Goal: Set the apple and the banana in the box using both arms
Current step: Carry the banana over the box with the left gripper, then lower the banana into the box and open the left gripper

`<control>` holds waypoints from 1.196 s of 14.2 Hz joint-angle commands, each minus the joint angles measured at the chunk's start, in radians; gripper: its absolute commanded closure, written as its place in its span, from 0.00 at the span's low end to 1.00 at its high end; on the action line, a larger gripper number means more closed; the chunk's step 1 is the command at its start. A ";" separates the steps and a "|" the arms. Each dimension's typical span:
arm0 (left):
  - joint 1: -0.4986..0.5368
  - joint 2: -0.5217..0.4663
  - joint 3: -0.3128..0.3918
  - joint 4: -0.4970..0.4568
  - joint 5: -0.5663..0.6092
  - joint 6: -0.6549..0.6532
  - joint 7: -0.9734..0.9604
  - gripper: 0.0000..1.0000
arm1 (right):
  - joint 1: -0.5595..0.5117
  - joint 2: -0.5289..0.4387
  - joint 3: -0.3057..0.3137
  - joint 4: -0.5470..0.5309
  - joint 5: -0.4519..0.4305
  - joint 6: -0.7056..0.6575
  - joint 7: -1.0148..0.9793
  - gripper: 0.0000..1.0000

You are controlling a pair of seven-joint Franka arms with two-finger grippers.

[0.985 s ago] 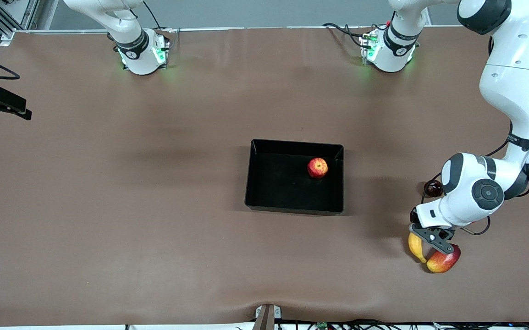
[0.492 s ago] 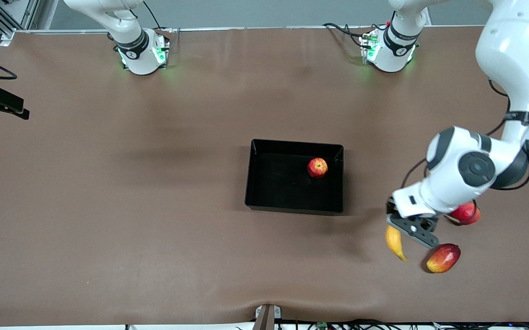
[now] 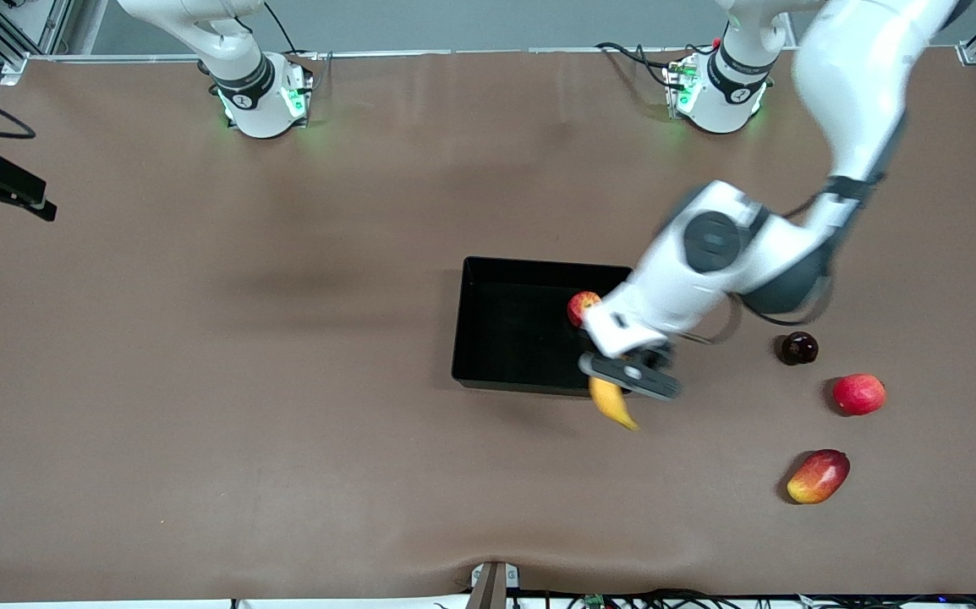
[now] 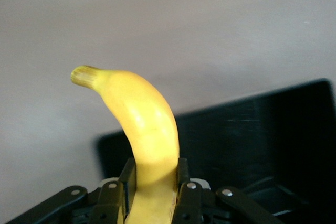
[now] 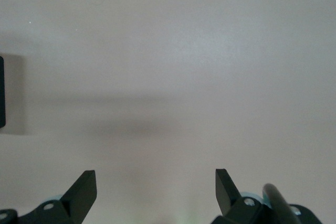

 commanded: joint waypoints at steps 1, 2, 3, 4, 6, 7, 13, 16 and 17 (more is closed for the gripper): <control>-0.155 0.046 0.087 0.062 0.005 -0.005 -0.146 1.00 | -0.032 -0.045 0.012 -0.054 0.021 0.026 -0.012 0.00; -0.241 0.063 0.151 0.091 0.002 -0.005 -0.169 1.00 | -0.040 -0.045 0.012 -0.053 0.030 0.026 -0.013 0.00; -0.333 0.080 0.219 0.128 -0.001 -0.005 -0.203 1.00 | -0.047 -0.044 0.012 -0.053 0.038 0.026 -0.013 0.00; -0.407 0.096 0.283 0.150 -0.004 -0.003 -0.241 1.00 | -0.060 -0.044 0.012 -0.053 0.047 0.025 -0.013 0.00; -0.495 0.121 0.354 0.153 -0.007 0.008 -0.275 1.00 | -0.063 -0.044 0.011 -0.053 0.061 0.020 -0.015 0.00; -0.504 0.129 0.356 0.151 -0.007 0.008 -0.284 1.00 | -0.063 -0.044 0.011 -0.053 0.061 0.020 -0.015 0.00; -0.523 0.218 0.357 0.150 -0.006 0.046 -0.290 1.00 | -0.063 -0.044 0.011 -0.053 0.061 0.017 -0.012 0.00; -0.518 0.241 0.359 0.150 -0.007 0.058 -0.290 0.90 | -0.061 -0.044 0.012 -0.051 0.061 0.015 -0.012 0.00; -0.515 0.244 0.359 0.148 -0.009 0.064 -0.295 0.77 | -0.061 -0.044 0.012 -0.051 0.061 0.015 -0.012 0.00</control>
